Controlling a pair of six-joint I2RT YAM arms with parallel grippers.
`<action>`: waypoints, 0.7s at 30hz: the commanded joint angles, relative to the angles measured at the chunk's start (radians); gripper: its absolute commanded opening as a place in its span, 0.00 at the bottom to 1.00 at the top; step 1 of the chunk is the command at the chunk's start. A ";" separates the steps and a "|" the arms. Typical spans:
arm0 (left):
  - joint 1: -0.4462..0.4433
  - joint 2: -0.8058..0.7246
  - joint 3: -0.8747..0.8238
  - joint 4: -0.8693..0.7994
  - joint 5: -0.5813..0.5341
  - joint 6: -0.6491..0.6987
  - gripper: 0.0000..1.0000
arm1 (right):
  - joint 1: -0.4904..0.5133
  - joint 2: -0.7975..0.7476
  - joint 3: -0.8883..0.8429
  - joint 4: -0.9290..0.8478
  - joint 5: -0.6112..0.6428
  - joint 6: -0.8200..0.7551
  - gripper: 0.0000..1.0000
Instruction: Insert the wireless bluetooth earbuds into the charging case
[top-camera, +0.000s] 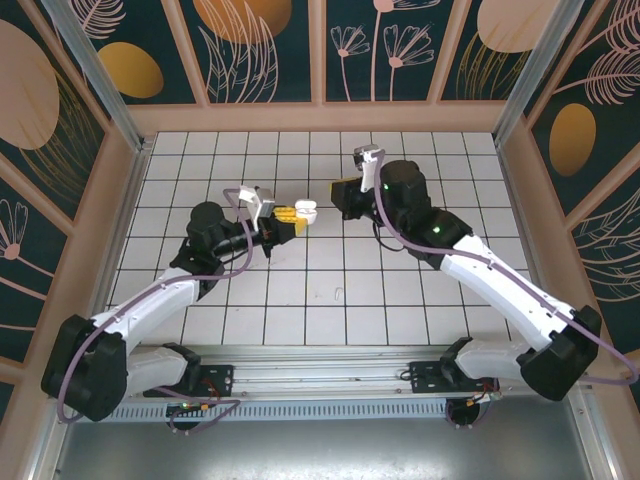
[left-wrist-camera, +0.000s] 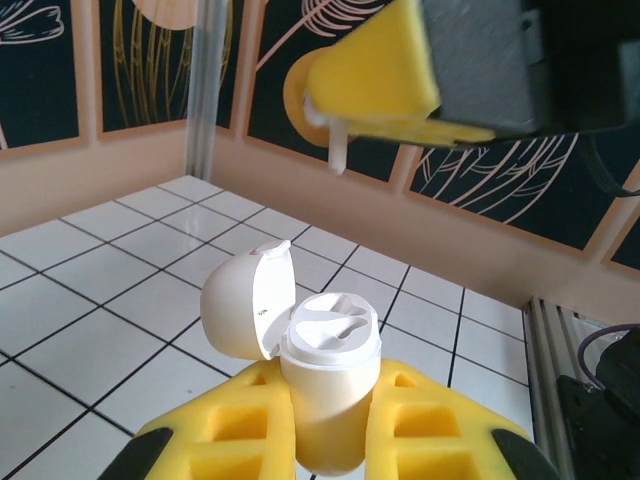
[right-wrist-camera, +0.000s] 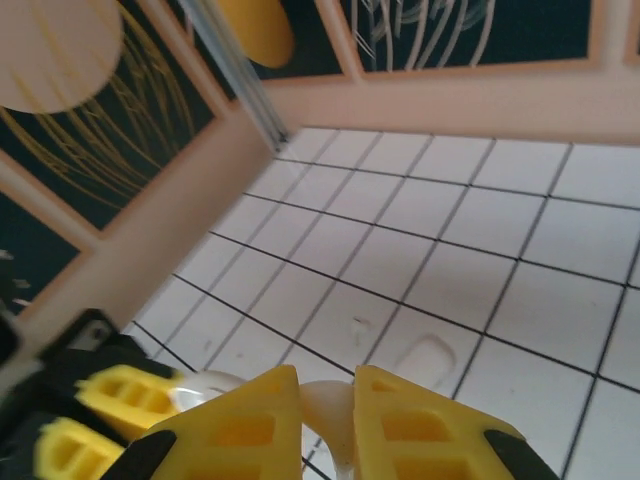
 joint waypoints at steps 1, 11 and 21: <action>-0.020 0.019 0.014 0.113 0.034 -0.018 0.00 | 0.008 -0.037 -0.043 0.145 -0.104 -0.056 0.16; -0.046 0.025 0.016 0.158 0.016 -0.067 0.00 | 0.016 -0.030 -0.097 0.250 -0.263 -0.073 0.17; -0.047 0.009 0.020 0.196 0.013 -0.112 0.00 | 0.040 -0.010 -0.115 0.269 -0.277 -0.093 0.17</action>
